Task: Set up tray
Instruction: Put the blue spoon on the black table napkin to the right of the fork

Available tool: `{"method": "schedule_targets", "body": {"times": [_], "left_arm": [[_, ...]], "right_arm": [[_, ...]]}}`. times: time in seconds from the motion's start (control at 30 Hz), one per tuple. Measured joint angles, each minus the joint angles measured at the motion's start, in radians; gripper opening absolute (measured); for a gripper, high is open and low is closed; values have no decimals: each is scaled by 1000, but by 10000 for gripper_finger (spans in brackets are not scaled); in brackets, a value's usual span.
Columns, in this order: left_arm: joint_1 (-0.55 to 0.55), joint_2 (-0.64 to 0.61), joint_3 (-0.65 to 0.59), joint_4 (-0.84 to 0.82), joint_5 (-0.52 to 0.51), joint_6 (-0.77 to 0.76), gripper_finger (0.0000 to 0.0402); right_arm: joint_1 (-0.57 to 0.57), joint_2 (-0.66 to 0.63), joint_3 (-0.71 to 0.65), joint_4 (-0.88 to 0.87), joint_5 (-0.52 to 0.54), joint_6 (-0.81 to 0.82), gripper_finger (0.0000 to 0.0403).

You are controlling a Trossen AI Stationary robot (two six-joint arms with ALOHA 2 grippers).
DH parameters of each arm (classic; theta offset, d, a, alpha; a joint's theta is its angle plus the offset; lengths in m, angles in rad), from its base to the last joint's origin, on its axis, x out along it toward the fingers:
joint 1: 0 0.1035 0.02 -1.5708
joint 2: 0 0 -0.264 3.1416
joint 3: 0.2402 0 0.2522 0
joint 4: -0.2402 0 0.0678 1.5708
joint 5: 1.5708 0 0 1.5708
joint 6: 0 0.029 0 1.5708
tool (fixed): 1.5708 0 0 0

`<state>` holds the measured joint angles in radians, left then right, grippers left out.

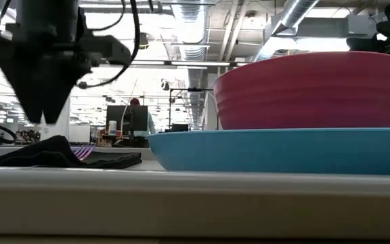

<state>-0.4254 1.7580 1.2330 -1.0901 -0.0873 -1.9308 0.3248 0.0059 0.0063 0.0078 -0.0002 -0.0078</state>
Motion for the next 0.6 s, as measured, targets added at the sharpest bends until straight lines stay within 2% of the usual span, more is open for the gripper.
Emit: {"method": "schedule_targets", "body": {"times": [0.1, 0.23, 0.3, 0.5, 0.6], "left_arm": [[31, 0, 76, -91, -60, 1, 71], [115, 0, 183, -106, -248, 63, 71], [190, 0, 222, -102, -298, 108, 71], [470, 0, 239, 36, -273, 401, 71], [597, 0, 239, 98, -260, 485, 71]], "right_arm": [[0, 0, 0, 0, 0, 0, 188], [0, 0, 0, 0, 0, 0, 188], [0, 0, 0, 0, 0, 0, 188], [0, 0, 0, 0, 0, 0, 188], [0, 0, 0, 0, 0, 0, 188]]}}
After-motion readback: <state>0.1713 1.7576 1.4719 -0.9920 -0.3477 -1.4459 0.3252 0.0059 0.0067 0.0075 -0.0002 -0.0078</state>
